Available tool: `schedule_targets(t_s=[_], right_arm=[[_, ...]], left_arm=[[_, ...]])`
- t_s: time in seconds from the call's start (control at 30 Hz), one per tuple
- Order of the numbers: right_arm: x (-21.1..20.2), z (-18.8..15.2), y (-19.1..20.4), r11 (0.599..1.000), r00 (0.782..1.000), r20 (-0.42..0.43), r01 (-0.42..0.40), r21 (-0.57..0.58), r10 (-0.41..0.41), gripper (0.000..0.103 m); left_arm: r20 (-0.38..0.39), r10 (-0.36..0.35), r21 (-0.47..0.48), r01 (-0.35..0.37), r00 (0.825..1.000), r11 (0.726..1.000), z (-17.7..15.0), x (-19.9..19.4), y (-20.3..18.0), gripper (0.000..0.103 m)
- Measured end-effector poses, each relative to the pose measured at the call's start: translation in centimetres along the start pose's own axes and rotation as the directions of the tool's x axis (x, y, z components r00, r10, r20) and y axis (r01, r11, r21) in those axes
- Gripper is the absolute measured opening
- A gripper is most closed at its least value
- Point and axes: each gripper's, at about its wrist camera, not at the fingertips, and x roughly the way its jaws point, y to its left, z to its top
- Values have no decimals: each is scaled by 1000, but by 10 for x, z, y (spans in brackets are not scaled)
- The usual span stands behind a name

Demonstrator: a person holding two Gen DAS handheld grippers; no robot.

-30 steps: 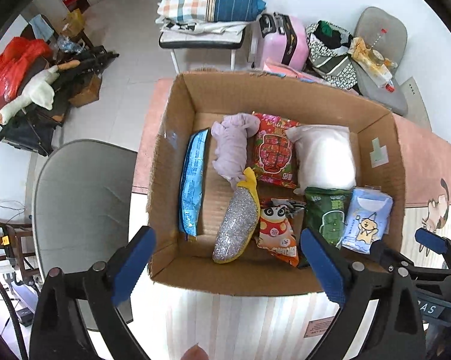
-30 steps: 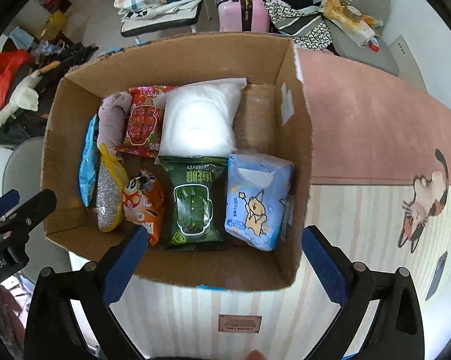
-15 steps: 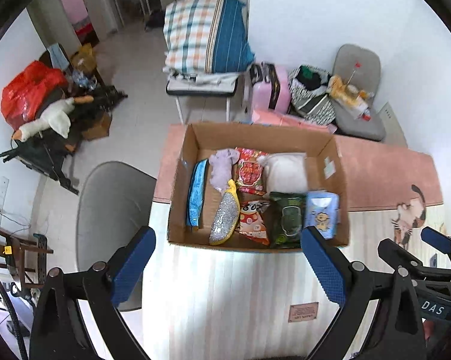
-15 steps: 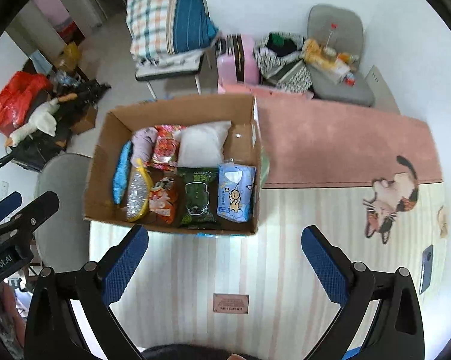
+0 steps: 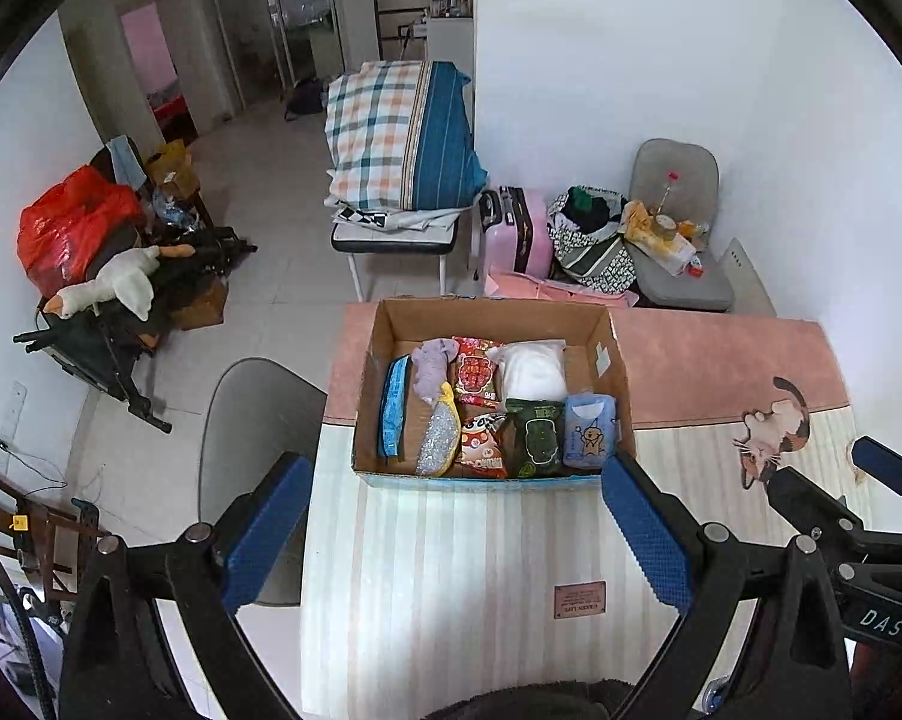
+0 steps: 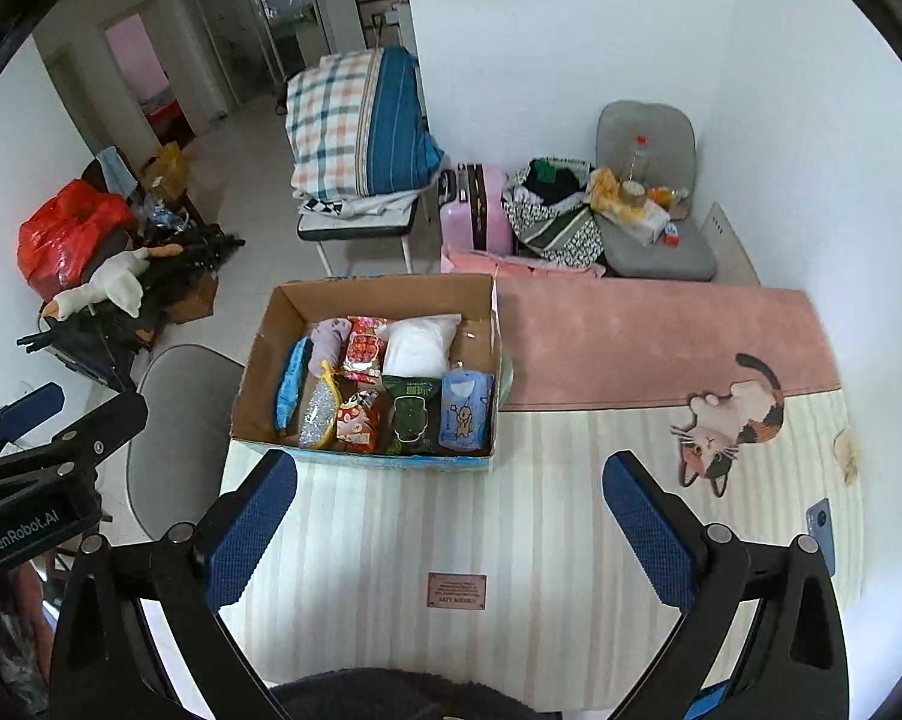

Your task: Organize soft objects

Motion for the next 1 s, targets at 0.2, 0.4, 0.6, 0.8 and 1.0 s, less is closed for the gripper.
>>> schedule_targets(t_s=[0.2, 0.4, 0.6, 0.8, 1.0], right_arm=[[-19, -8, 1, 1000, 1000, 8, -1, -15, 1, 103], [-12, -4, 0, 998, 997, 41, 62, -1, -61, 103], [-1, 1, 0, 997, 996, 45, 73, 5, -73, 103], [4, 5, -2, 997, 996, 37, 76, 9, -77, 103], [15, 10, -8, 996, 995, 36, 94, 11, -94, 103]], left_arm=[[2, -17, -14, 17, 1000, 1000, -10, -13, -1, 99], [19, 10, -12, -9, 1000, 1000, -16, -7, -3, 100], [38, 20, -27, -19, 999, 999, -16, -2, 0, 102], [28, 26, -27, -25, 999, 999, -11, 6, 1, 102], [18, 23, -23, -23, 1000, 999, -12, 9, -2, 102]])
